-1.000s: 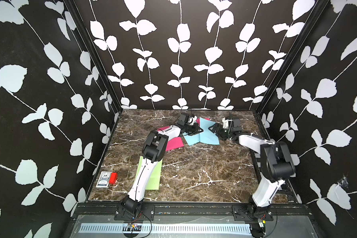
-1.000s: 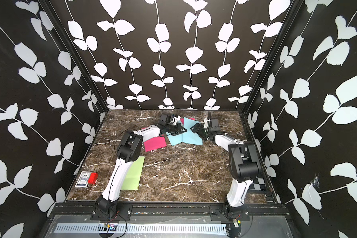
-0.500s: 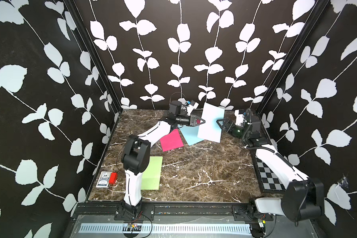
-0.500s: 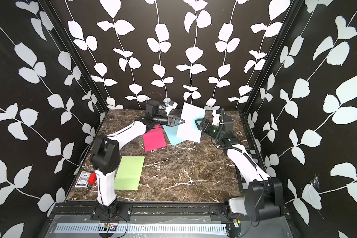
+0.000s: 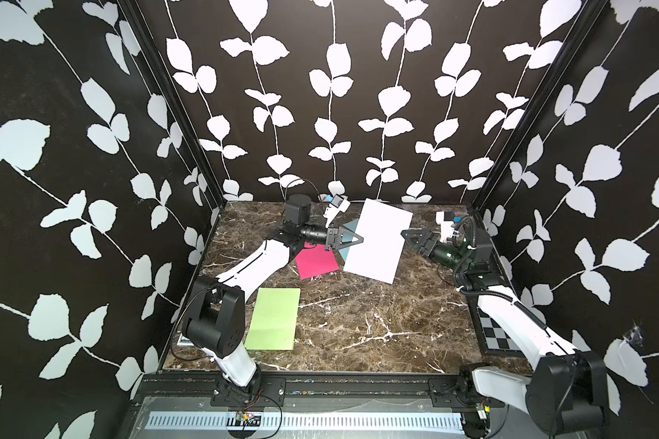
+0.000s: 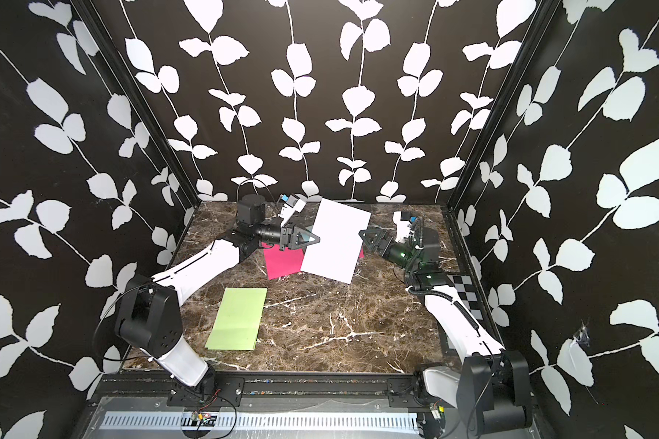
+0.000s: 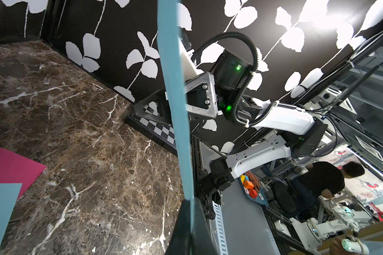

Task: Sort the scattered colored papers by color
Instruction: Pick up the colored paper from the center of the board.

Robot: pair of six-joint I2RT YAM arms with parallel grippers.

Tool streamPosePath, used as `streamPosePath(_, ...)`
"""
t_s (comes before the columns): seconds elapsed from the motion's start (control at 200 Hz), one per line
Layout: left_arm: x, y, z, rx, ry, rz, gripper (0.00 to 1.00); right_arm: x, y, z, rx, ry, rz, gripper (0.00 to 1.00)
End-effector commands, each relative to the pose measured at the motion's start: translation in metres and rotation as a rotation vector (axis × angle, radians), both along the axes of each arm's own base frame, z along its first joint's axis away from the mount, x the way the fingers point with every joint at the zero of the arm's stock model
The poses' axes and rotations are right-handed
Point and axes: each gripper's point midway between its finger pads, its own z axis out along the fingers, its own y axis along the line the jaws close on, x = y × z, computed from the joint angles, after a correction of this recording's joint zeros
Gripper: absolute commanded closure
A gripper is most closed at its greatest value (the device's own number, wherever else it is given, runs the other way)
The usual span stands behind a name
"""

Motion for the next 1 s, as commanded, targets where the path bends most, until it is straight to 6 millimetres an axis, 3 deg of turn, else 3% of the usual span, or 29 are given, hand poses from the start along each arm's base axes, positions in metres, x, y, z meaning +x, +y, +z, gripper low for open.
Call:
streamPosePath(0.0, -0.008, 0.002, 0.01, -0.026, -0.047, -0.036, 1.0, -0.013, 0.008, 0.021, 0.07, -0.092, 0.076, 0.19)
streamPosePath(0.37, 0.018, -0.009, 0.005, -0.042, -0.011, -0.031, 1.0, -0.04, 0.027, 0.034, 0.119, -0.123, 0.194, 0.34)
streamPosePath(0.63, 0.034, -0.015, 0.009, -0.071, 0.009, -0.017, 1.0, -0.05, 0.042, 0.021, 0.055, -0.098, 0.243, 0.46)
streamPosePath(0.995, 0.029, -0.014, 0.009, -0.07, 0.015, -0.017, 1.0, -0.049, 0.045, 0.012, 0.013, -0.114, 0.231, 0.8)
